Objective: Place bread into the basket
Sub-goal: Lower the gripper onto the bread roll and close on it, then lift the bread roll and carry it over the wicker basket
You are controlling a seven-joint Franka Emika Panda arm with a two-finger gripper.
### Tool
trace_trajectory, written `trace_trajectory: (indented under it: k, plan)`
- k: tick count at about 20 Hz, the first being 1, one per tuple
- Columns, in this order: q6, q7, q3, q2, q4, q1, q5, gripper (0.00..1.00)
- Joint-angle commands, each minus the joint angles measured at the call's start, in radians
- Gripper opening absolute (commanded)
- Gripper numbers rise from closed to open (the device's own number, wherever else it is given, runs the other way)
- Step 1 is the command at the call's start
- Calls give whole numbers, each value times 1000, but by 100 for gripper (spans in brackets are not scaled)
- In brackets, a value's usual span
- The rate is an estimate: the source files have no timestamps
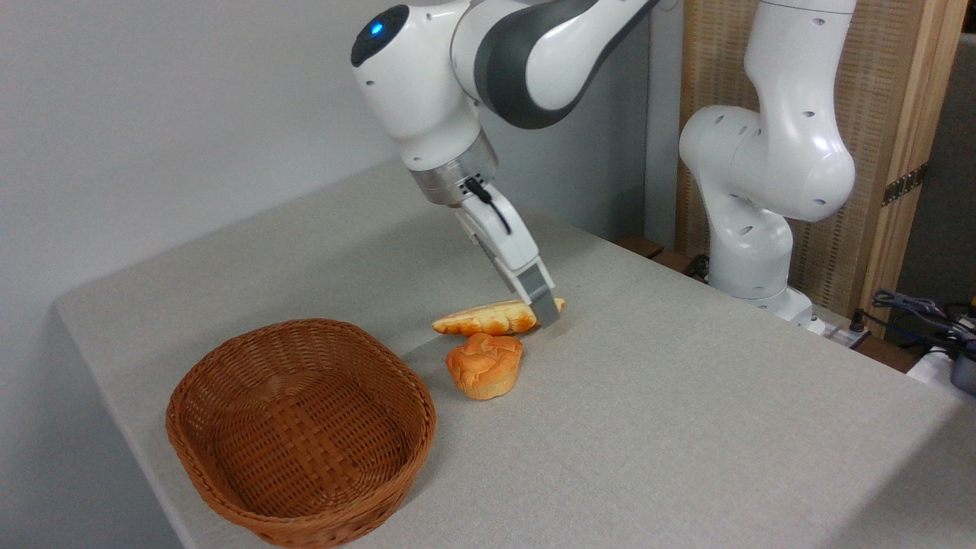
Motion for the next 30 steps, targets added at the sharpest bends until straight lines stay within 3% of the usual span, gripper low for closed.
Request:
trace_trajectory:
  k: [1,7,8,9,10,11,13,24,27,30]
  plan:
    - [67,2,5,35,0,-62,-12,100]
    - [74,2,5,65,4,-99,-12,100]
    - [74,2,5,68,4,-99,-5,90]
    - [74,2,5,69,4,-99,-3,74]
    - [74,2,5,68,4,-99,-3,51]
    - [74,2,6,68,6,-97,-3,39]
    - [74,4,6,68,6,-97,-3,27]
    - [67,5,6,69,6,-96,-3,24]
    - [62,5,6,68,6,-94,-3,17]
    - [54,1,6,60,12,-94,-3,17]
